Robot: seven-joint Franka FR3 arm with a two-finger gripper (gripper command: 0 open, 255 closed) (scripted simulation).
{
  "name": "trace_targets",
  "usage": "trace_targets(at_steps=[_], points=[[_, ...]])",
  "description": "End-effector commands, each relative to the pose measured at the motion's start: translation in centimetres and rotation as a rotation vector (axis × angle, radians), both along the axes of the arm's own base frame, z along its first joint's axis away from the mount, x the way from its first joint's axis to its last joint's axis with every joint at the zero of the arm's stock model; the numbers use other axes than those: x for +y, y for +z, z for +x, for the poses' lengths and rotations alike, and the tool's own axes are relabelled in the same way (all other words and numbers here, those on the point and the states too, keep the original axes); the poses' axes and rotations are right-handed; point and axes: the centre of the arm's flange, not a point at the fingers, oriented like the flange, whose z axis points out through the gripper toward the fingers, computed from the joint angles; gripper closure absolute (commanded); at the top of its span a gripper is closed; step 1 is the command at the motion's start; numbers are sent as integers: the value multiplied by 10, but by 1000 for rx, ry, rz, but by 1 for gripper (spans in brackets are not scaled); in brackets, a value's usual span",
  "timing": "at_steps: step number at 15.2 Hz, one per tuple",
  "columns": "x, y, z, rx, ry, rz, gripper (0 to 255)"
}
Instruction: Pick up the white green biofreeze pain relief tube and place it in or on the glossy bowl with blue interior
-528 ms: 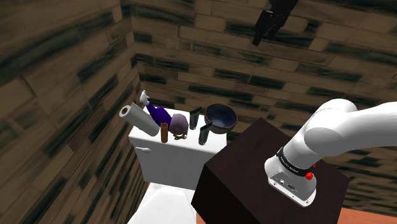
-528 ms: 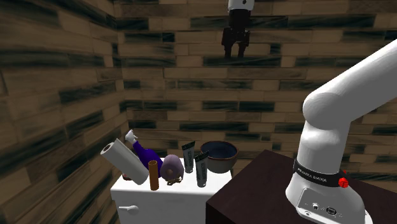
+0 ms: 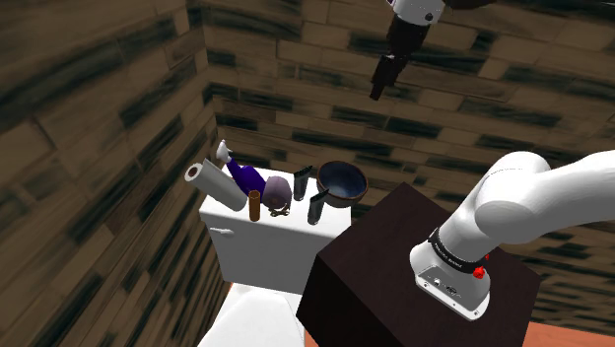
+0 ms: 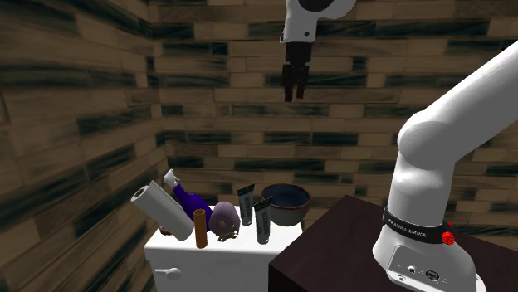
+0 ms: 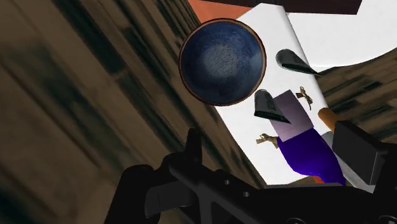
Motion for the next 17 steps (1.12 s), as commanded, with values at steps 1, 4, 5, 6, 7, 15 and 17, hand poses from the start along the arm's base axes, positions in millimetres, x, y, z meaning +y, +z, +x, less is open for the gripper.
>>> trace_targets(at_steps=[1, 4, 5, 6, 7, 15, 17], points=[[8, -24, 8, 16, 77, -2, 0], [20, -61, 18, 42, 189, -5, 0], [24, -73, 21, 50, 226, -6, 0], [28, -86, 24, 59, 264, -7, 0], [33, -98, 26, 67, 301, -8, 0], [69, -198, 37, 135, 599, -17, 0], [79, -223, 36, 152, 673, -19, 0]])
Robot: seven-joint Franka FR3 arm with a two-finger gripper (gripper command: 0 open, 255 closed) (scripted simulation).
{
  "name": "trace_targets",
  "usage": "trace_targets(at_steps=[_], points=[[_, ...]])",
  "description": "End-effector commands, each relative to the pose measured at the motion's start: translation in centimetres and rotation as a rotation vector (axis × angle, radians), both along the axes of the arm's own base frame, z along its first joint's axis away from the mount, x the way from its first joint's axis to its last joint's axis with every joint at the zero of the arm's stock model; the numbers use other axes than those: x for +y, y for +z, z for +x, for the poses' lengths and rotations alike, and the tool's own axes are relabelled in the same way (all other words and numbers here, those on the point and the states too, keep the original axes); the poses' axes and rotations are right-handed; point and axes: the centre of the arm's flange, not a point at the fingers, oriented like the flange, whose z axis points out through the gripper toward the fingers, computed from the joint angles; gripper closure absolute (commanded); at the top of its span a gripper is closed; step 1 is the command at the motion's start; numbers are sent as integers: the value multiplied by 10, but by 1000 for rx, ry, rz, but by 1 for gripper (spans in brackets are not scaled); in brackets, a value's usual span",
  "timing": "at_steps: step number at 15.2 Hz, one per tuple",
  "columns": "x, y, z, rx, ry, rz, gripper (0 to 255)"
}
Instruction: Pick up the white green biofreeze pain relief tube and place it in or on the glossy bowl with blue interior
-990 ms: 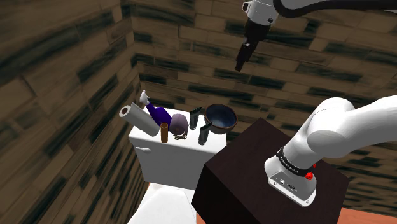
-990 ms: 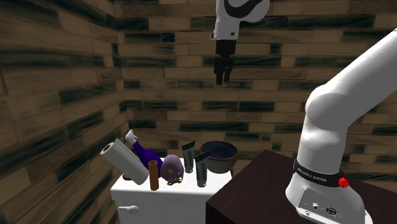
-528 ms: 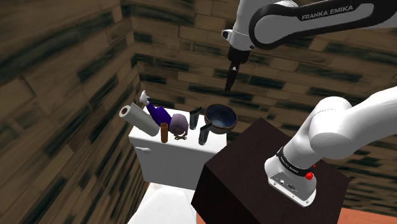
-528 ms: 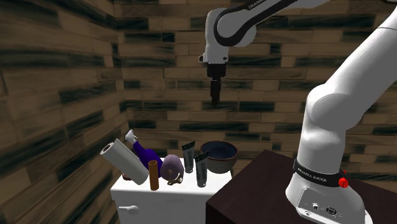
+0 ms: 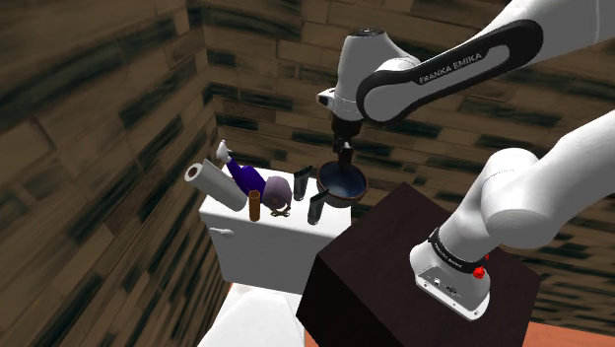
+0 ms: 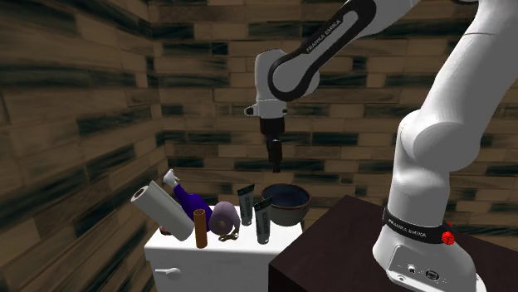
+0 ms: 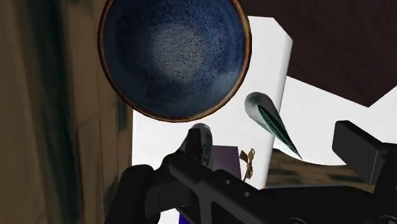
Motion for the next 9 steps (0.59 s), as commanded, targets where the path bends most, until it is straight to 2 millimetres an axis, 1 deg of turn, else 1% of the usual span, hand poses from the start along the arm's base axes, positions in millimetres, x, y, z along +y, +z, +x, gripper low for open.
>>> trace_targets(at_steps=[1, 4, 9], points=[[9, -27, 0, 16, 77, -1, 0], [23, -64, -3, 42, 189, -4, 0], [23, -89, -5, 44, 201, -5, 0]])
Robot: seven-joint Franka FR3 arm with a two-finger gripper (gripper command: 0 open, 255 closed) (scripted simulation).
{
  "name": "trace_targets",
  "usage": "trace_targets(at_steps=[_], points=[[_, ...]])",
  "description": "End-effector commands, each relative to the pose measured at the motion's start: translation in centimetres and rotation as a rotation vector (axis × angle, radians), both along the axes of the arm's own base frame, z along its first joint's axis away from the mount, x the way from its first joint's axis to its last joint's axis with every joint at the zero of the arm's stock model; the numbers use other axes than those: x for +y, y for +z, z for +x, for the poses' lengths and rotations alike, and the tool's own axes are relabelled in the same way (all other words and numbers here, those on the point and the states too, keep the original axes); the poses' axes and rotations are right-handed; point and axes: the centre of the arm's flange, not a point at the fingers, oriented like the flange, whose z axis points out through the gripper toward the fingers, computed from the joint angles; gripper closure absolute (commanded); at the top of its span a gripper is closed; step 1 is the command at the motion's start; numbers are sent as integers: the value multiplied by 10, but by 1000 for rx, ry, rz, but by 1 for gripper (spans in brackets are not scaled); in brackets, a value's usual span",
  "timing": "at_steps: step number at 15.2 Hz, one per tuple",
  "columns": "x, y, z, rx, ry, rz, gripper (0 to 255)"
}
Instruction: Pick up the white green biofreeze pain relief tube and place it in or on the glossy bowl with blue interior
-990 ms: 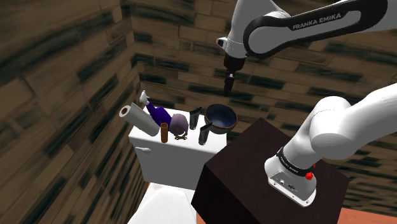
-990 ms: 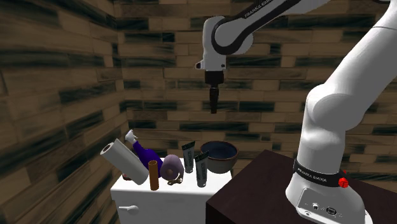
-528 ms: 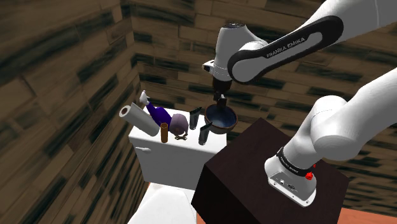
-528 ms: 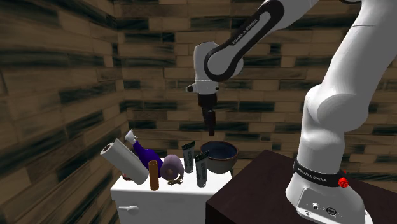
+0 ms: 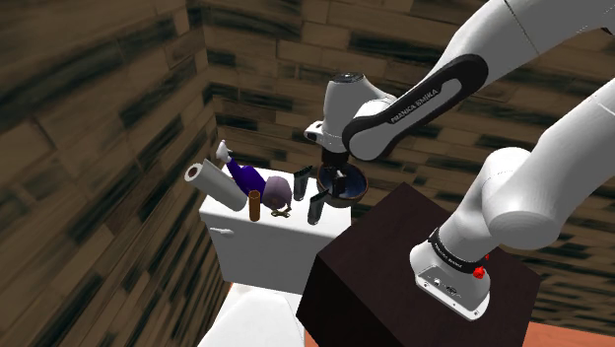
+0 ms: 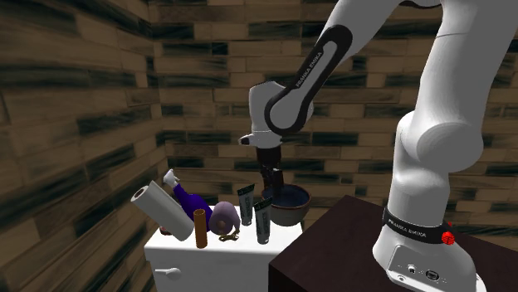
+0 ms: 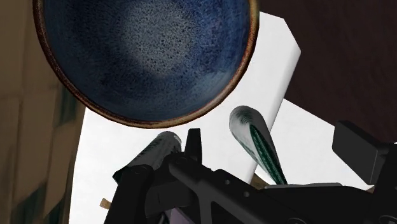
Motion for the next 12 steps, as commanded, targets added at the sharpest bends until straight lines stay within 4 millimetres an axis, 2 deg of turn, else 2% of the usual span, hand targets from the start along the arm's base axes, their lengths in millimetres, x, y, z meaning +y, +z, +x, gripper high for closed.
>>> trace_targets(at_steps=[1, 3, 11, 12], points=[[0, -11, 0, 0, 2, 0, 0], [-1, -25, -1, 0, 2, 0, 0], [-1, -24, -1, 0, 2, 0, 0], [-1, -24, -1, 0, 2, 0, 255]])
